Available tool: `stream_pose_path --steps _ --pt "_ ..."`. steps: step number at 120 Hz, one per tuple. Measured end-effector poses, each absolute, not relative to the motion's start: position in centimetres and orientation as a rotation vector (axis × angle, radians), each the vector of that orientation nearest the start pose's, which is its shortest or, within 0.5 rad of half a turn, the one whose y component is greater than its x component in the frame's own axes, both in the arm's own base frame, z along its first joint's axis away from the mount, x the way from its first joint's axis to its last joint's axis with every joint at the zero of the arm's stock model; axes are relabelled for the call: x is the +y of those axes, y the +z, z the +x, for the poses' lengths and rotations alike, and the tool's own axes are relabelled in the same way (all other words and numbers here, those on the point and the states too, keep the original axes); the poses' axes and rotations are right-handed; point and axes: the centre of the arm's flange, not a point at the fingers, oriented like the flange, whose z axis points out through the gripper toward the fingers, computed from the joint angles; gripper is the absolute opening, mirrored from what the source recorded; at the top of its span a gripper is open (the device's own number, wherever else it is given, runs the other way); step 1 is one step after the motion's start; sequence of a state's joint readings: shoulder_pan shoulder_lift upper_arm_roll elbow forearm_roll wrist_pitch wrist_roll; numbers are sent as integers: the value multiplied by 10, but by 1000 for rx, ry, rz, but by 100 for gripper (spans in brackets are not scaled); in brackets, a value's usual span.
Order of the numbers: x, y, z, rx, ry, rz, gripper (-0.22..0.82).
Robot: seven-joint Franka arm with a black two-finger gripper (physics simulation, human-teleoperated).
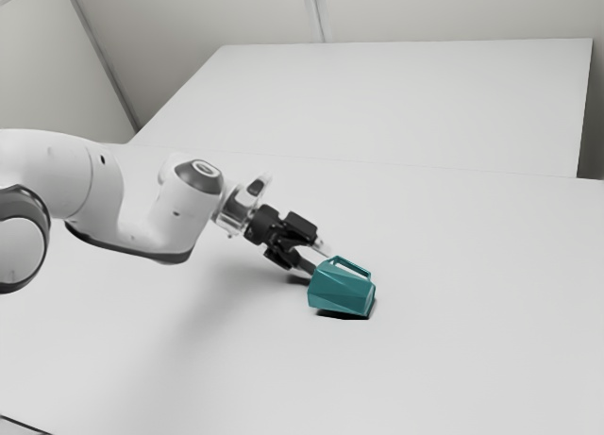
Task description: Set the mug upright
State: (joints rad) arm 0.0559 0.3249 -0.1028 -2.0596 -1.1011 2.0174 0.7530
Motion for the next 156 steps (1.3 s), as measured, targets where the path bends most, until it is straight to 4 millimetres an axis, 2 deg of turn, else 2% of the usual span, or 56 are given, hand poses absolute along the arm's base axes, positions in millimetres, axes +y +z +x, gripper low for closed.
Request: stream_pose_path --steps 18,57,124,140,156 --pt "-80 268 566 -127 13 2155 33" --pt "-86 259 563 -188 33 2123 19" --pt "-95 276 560 -306 74 2019 6" --pt "-96 277 559 -318 75 2000 -5" --pt "-103 279 558 -336 73 1986 -12"
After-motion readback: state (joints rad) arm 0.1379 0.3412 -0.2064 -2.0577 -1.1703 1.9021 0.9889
